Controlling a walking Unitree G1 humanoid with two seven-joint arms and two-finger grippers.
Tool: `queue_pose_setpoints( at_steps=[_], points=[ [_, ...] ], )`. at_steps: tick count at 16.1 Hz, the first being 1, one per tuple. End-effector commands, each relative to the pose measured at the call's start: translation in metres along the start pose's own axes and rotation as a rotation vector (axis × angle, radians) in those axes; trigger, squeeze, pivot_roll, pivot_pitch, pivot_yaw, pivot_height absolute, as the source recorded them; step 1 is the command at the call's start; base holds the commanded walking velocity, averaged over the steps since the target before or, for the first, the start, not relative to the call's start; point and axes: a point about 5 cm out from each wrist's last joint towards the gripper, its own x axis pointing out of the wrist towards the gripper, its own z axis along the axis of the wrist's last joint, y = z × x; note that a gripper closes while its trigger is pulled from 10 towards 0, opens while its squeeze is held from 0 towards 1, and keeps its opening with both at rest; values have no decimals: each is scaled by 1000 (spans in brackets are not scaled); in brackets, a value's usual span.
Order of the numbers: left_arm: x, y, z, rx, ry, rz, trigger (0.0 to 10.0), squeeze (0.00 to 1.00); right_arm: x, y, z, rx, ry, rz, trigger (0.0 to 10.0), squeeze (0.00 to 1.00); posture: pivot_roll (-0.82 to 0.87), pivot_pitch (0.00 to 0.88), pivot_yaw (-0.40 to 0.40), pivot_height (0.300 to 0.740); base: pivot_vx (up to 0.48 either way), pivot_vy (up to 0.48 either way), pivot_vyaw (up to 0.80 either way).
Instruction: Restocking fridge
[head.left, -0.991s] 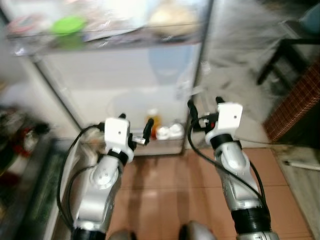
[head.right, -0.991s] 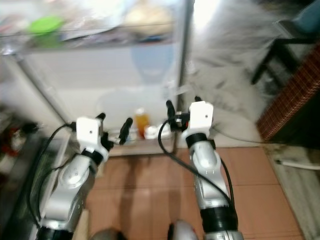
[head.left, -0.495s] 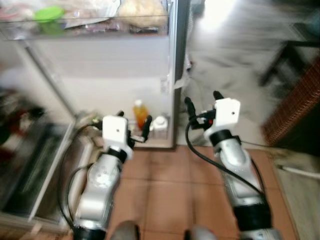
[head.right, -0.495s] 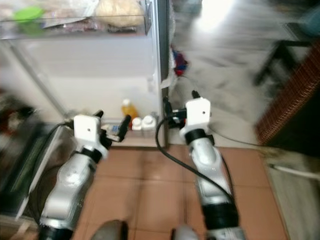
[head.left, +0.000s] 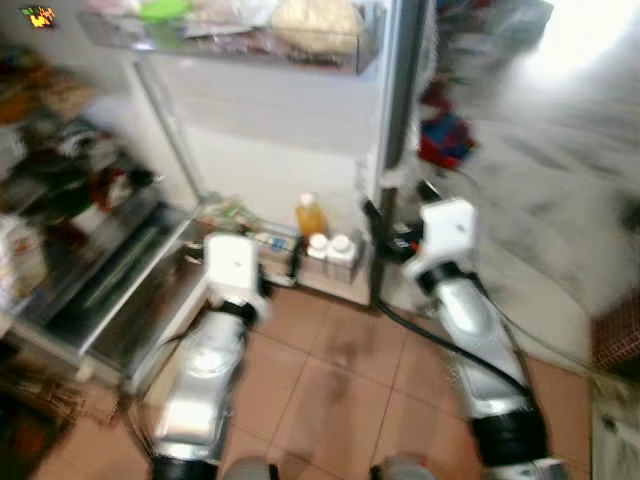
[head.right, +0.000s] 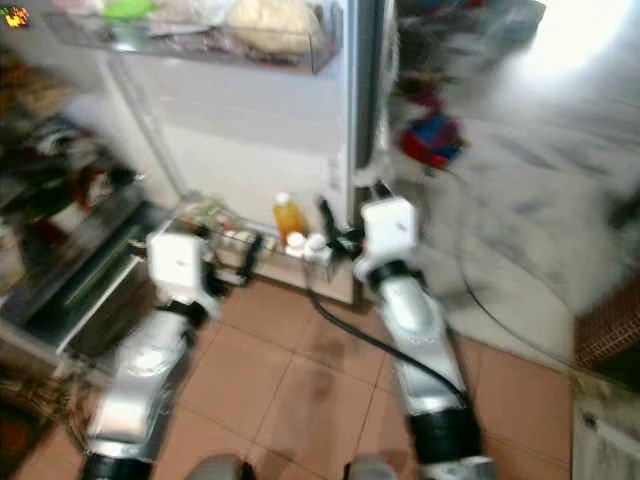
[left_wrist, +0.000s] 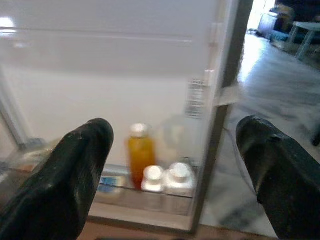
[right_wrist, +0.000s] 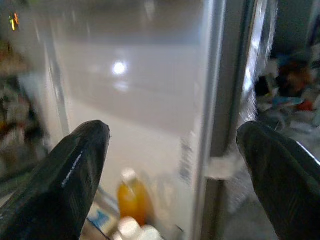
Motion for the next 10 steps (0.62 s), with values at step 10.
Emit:
queue_pose_setpoints(
  at_steps=[10],
  points=[
    [-12, 31, 12, 64, -31, 158, 10000, 0, 14, 6, 17, 11, -65, 48, 10000, 0, 43, 106, 35, 740, 237, -304, 741]
  ],
)
